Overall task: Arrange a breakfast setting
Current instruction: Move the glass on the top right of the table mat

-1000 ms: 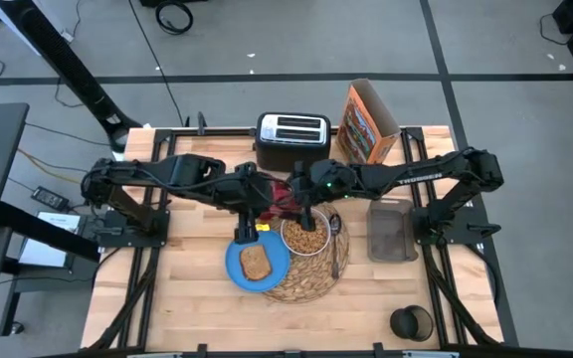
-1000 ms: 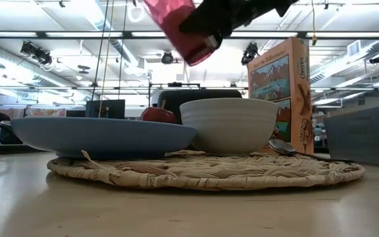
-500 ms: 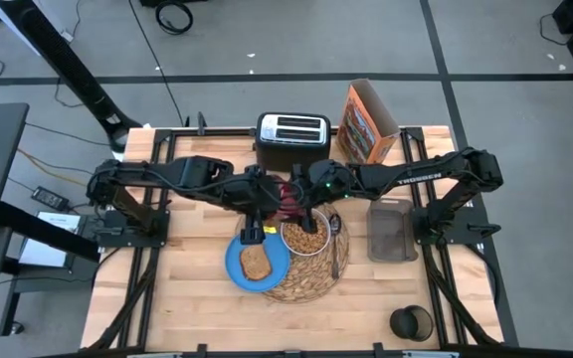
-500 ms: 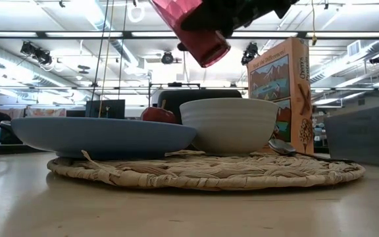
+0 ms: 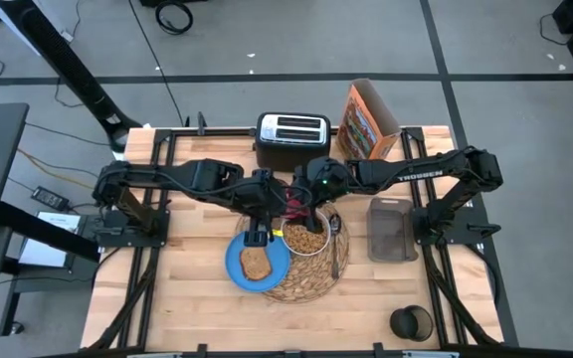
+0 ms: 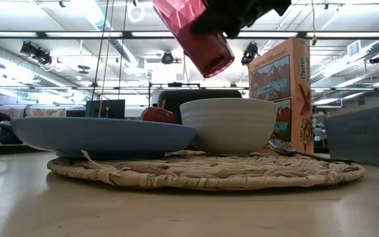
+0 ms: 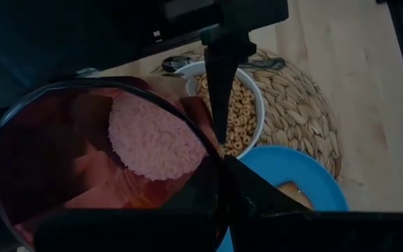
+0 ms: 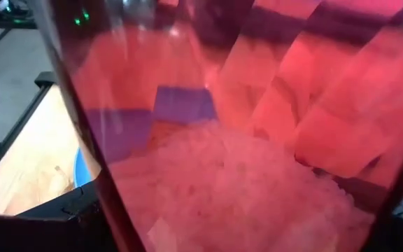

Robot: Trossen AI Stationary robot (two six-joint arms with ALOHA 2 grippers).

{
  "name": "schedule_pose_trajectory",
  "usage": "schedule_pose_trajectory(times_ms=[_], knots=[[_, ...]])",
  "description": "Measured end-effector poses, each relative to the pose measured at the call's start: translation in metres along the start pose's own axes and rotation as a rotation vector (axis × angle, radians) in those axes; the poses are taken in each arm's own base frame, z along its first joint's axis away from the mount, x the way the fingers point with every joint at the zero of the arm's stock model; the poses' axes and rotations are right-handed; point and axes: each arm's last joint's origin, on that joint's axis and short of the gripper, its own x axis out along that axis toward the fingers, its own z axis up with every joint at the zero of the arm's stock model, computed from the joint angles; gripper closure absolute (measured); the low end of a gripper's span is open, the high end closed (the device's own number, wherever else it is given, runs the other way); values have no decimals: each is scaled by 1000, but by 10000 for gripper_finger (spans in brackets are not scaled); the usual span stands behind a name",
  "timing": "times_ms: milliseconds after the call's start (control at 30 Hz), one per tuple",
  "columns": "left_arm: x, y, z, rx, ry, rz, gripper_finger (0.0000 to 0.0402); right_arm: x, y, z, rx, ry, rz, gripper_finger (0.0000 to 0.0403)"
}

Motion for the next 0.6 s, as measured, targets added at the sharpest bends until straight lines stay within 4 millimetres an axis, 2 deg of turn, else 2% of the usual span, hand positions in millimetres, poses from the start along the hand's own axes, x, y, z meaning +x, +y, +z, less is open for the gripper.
schedule_pose_trajectory(times_ms=[367, 600], knots=[[0, 3, -1, 2, 8, 13, 384, 0, -1, 1, -22, -8, -39, 47], [-1, 4, 0, -15, -2, 25, 324, 0, -2, 2, -26, -20, -64, 48]])
